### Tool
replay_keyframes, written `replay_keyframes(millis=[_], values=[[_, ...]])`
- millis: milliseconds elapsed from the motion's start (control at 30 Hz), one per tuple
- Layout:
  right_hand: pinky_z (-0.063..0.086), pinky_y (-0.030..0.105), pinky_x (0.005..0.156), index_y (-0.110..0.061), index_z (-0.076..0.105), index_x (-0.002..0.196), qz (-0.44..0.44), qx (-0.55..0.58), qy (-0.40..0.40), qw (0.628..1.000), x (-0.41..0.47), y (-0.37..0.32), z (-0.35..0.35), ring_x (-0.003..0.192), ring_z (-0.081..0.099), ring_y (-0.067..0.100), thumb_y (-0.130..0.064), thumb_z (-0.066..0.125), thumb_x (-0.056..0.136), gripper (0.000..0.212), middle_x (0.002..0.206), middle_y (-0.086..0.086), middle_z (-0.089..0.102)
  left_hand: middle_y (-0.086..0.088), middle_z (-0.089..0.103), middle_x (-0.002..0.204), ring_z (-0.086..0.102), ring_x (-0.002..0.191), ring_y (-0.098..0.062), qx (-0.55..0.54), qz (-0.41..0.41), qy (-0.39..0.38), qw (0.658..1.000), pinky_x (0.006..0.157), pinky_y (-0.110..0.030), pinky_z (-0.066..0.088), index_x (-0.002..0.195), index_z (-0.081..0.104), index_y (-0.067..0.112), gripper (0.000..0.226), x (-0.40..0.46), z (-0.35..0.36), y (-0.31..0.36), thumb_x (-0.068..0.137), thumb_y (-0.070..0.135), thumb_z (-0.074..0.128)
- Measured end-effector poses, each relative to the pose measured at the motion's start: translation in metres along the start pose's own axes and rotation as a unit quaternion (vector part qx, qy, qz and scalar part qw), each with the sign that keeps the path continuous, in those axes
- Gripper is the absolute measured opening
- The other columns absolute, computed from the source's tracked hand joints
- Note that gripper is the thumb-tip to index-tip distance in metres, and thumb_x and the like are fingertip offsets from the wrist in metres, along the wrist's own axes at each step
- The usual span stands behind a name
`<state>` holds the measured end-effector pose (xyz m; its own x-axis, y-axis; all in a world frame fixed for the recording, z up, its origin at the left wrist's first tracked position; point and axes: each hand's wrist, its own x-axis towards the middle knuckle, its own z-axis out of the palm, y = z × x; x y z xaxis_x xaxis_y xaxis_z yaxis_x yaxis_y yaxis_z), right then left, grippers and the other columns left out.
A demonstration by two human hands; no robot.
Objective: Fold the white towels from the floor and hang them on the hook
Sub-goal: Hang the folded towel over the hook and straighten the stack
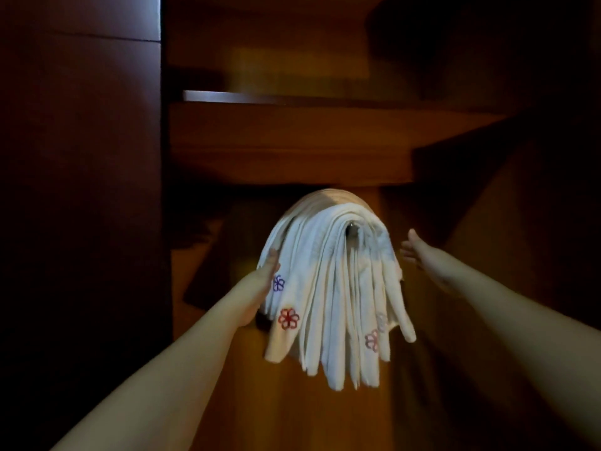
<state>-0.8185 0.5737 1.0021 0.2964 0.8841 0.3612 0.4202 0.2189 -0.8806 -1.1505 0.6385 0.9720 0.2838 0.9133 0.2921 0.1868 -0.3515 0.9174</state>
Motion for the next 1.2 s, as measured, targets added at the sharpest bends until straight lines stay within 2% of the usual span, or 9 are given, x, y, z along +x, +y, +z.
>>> replay_keyframes(millis=[100, 200, 300, 400, 500, 600, 933, 1067, 1200], values=[[0.022, 0.050, 0.122, -0.018, 0.040, 0.151, -0.023, -0.070, 0.008, 0.997, -0.067, -0.010, 0.005, 0.144, 0.038, 0.024, -0.078, 0.021, 0.086, 0.090, 0.157, 0.008, 0.040, -0.008, 0.041, 0.157, 0.039, 0.143, -0.026, -0.008, 0.028, -0.029, 0.999, 0.116, -0.044, 0.028, 0.149, 0.046, 0.019, 0.097, -0.041, 0.001, 0.007, 0.077, 0.083, 0.039], [0.022, 0.043, 0.119, -0.021, 0.045, 0.149, -0.029, -0.141, -0.012, 0.990, -0.131, -0.014, 0.010, 0.145, 0.034, 0.021, -0.059, 0.020, 0.103, 0.065, 0.159, 0.006, 0.038, -0.003, 0.058, 0.141, 0.056, 0.122, -0.017, 0.003, 0.051, -0.053, 0.997, 0.104, -0.034, 0.039, 0.135, 0.059, 0.020, 0.077, -0.083, 0.009, 0.002, 0.080, 0.073, 0.062], [0.025, 0.036, 0.115, -0.020, 0.039, 0.152, 0.004, -0.248, -0.060, 0.967, -0.189, -0.010, 0.013, 0.144, 0.034, 0.015, -0.053, 0.033, 0.103, 0.059, 0.161, 0.004, 0.035, 0.007, 0.053, 0.141, 0.048, 0.127, -0.014, 0.087, 0.052, -0.100, 0.990, 0.103, -0.035, 0.037, 0.140, 0.053, 0.031, 0.071, -0.118, 0.023, -0.010, 0.080, 0.065, 0.070], [0.027, 0.041, 0.118, -0.025, 0.032, 0.156, 0.033, -0.333, -0.080, 0.939, -0.241, 0.005, 0.010, 0.148, 0.031, 0.022, -0.060, 0.046, 0.098, 0.069, 0.163, 0.001, 0.030, -0.002, 0.046, 0.149, 0.044, 0.131, -0.017, 0.125, 0.059, -0.138, 0.981, 0.090, -0.029, 0.037, 0.142, 0.050, 0.035, 0.063, -0.145, 0.046, -0.021, 0.086, 0.051, 0.072], [0.031, 0.040, 0.118, -0.028, 0.028, 0.157, 0.045, -0.375, -0.117, 0.919, -0.295, 0.035, 0.001, 0.148, 0.031, 0.021, -0.062, 0.053, 0.094, 0.076, 0.165, 0.001, 0.025, -0.001, 0.042, 0.153, 0.042, 0.131, -0.015, 0.166, 0.086, -0.182, 0.965, 0.099, -0.033, 0.038, 0.143, 0.047, 0.036, 0.065, -0.171, 0.079, -0.036, 0.085, 0.051, 0.072], [0.029, 0.037, 0.119, -0.029, 0.024, 0.158, 0.088, -0.386, -0.145, 0.907, -0.350, 0.081, -0.018, 0.149, 0.030, 0.020, -0.067, 0.054, 0.091, 0.083, 0.166, -0.002, 0.022, 0.003, 0.036, 0.158, 0.034, 0.143, -0.018, 0.177, 0.077, -0.234, 0.953, 0.110, -0.040, 0.036, 0.145, 0.046, 0.036, 0.066, -0.198, 0.127, -0.059, 0.086, 0.050, 0.072], [0.024, 0.028, 0.112, -0.026, 0.023, 0.159, 0.268, -0.376, -0.127, 0.878, -0.522, 0.258, -0.121, 0.146, 0.034, 0.017, -0.071, 0.056, 0.088, 0.090, 0.165, -0.002, 0.025, 0.000, 0.034, 0.158, 0.034, 0.144, -0.022, 0.200, 0.059, -0.455, 0.866, 0.102, -0.037, 0.035, 0.149, 0.040, 0.036, 0.066, -0.285, 0.349, -0.146, 0.090, 0.054, 0.063], [0.026, 0.036, 0.118, -0.020, 0.025, 0.158, 0.333, -0.349, -0.107, 0.870, -0.569, 0.321, -0.169, 0.148, 0.030, 0.022, -0.063, 0.061, 0.089, 0.089, 0.164, 0.004, 0.028, 0.002, 0.038, 0.155, 0.037, 0.140, -0.020, 0.213, 0.024, -0.489, 0.845, 0.096, -0.034, 0.031, 0.145, 0.044, 0.038, 0.061, -0.313, 0.444, -0.171, 0.090, 0.053, 0.065], [0.025, 0.029, 0.110, -0.021, 0.031, 0.156, 0.385, -0.307, -0.080, 0.867, -0.616, 0.382, -0.225, 0.146, 0.032, 0.022, -0.063, 0.059, 0.091, 0.083, 0.162, 0.003, 0.033, 0.001, 0.039, 0.152, 0.040, 0.137, -0.020, 0.209, -0.022, -0.525, 0.825, 0.095, -0.034, 0.032, 0.143, 0.047, 0.041, 0.060, -0.336, 0.541, -0.194, 0.088, 0.053, 0.068]])
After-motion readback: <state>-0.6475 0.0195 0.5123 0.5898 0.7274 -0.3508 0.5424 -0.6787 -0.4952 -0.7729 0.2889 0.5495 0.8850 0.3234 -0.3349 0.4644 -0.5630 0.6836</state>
